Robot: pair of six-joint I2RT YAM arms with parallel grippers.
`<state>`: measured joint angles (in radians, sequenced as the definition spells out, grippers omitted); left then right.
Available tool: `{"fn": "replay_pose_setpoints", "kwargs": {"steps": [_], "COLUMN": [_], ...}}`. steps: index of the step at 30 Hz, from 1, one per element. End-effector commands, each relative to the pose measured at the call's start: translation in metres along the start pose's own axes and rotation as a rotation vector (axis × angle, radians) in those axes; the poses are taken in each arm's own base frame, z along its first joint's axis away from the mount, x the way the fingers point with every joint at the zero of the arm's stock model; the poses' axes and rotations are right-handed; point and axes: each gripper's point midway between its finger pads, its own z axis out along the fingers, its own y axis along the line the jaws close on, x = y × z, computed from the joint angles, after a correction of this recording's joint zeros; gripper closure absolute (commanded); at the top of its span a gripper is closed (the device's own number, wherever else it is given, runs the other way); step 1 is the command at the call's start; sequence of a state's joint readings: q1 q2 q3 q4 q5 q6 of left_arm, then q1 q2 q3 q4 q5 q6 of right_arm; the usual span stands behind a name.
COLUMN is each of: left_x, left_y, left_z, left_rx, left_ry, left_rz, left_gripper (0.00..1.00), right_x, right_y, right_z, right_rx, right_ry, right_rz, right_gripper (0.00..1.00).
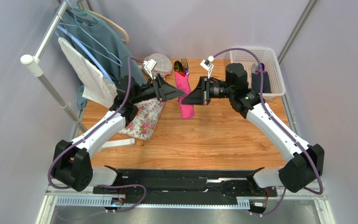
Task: Place the utensils on the paper napkin and roll it up
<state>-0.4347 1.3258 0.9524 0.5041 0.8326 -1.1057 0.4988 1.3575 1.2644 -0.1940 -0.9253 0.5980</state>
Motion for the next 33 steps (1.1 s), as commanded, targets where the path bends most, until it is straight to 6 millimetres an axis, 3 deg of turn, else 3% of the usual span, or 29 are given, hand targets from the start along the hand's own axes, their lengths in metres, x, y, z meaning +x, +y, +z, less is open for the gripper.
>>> {"fn": "replay_pose_setpoints", "kwargs": {"steps": [1,7,8,13,14,17,25,28,32,33], "left_x": [0.000,0.002,0.001,0.000,0.000,0.000,0.000,0.001,0.003,0.002], "left_y": [-0.032,-0.033,-0.034,-0.033,-0.033,-0.034,-0.035,-0.036,-0.040,-0.041], "left_z": [0.002,0.005,0.005,0.006,0.006,0.005,0.005,0.004,0.003,0.002], "left_rx": [0.100,0.108,0.110,0.111,0.111,0.113,0.121,0.131,0.146,0.148], "left_ry": [-0.003,0.001,0.002,-0.003,-0.005,-0.004,-0.007,-0.002,0.005,0.004], "left_rz": [0.044,0.026,0.026,0.021,0.021,0.025,0.034,0.053,0.068,0.071], "left_gripper": [0.32,0.41,0.50,0.75,0.85,1.00,1.00,1.00,1.00,1.00], "right_x": [-0.025,-0.026,-0.025,-0.023,-0.021,-0.020,-0.015,-0.015,-0.027,-0.033], "right_y": [0.029,0.031,0.032,0.034,0.034,0.035,0.039,0.040,0.035,0.032], "right_z": [-0.008,-0.008,-0.008,-0.010,-0.010,-0.011,-0.015,-0.017,-0.023,-0.027], "right_rx": [-0.050,-0.057,-0.061,-0.074,-0.077,-0.081,-0.093,-0.092,-0.060,-0.047], "right_ry": [-0.074,-0.078,-0.076,-0.073,-0.069,-0.068,-0.061,-0.062,-0.095,-0.112], "right_rz": [-0.119,-0.121,-0.124,-0.139,-0.140,-0.149,-0.178,-0.178,-0.153,-0.147], "right_gripper": [1.00,1.00,1.00,1.00,1.00,1.00,1.00,0.89,0.63,0.61]}}
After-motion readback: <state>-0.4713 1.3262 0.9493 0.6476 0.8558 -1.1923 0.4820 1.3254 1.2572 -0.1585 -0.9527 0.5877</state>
